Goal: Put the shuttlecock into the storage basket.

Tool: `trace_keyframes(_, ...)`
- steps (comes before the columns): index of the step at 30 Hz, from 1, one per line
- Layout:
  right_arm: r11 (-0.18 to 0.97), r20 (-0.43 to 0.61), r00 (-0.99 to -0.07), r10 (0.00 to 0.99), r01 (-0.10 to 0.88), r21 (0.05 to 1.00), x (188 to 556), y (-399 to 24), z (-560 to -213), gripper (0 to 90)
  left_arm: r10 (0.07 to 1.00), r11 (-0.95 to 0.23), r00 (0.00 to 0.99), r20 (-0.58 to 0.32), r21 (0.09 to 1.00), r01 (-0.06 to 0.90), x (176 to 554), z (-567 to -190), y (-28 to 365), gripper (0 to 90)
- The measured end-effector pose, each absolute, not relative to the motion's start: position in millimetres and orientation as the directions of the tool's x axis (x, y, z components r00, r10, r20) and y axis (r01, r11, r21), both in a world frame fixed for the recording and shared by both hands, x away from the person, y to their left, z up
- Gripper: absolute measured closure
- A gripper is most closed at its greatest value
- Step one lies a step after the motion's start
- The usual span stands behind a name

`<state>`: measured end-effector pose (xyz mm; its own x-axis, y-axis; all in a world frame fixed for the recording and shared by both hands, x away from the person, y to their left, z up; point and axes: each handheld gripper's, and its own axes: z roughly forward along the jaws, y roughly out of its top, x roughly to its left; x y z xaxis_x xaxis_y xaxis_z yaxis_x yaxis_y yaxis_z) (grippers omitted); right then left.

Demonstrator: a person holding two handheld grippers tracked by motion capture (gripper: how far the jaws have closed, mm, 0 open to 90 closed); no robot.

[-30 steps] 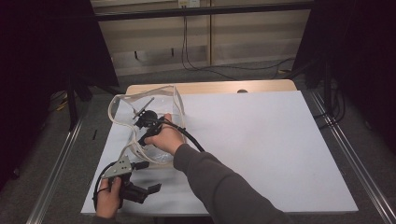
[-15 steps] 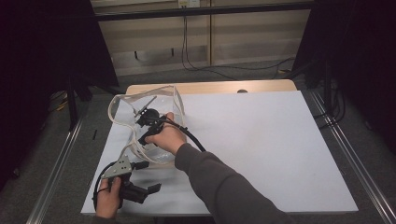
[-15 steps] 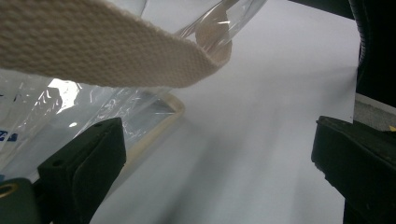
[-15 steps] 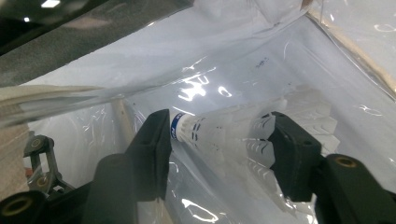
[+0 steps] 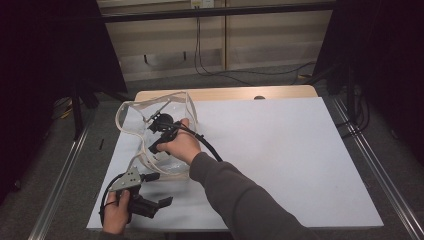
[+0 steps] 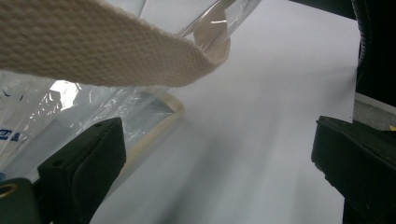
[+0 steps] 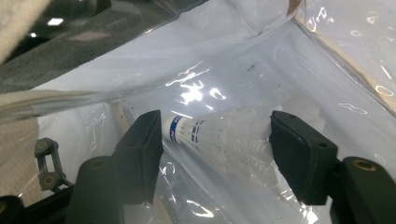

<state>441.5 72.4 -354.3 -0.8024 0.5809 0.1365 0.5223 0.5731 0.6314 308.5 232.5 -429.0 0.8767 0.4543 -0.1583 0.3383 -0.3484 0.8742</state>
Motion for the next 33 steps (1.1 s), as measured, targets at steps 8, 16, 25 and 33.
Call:
trace_keyframes(8, 0.574, 0.134, -0.800, 0.585, 0.525, 0.628, 440.8, 70.4, -350.8, 33.1, 0.451, -0.350, 0.878, -0.158, 0.874, 0.337, 308.4, -428.7, 232.8, 3.2)
trace_keyframes(16, 0.564, 0.146, -0.798, 0.585, 0.529, 0.634, 439.5, 64.3, -345.0, 30.0, 0.452, -0.354, 0.878, -0.158, 0.872, 0.339, 308.5, -429.1, 232.1, 3.2)
trace_keyframes(25, 0.553, 0.149, -0.808, 0.570, 0.511, 0.658, 434.2, 53.7, -334.4, 26.2, 0.451, -0.353, 0.878, -0.158, 0.872, 0.338, 308.3, -429.0, 232.1, 3.2)
trace_keyframes(33, 0.550, 0.148, -0.821, 0.552, 0.492, 0.676, 426.4, 39.6, -326.5, 22.7, 0.452, -0.359, 0.879, -0.151, 0.871, 0.335, 308.6, -428.8, 231.7, 3.2)
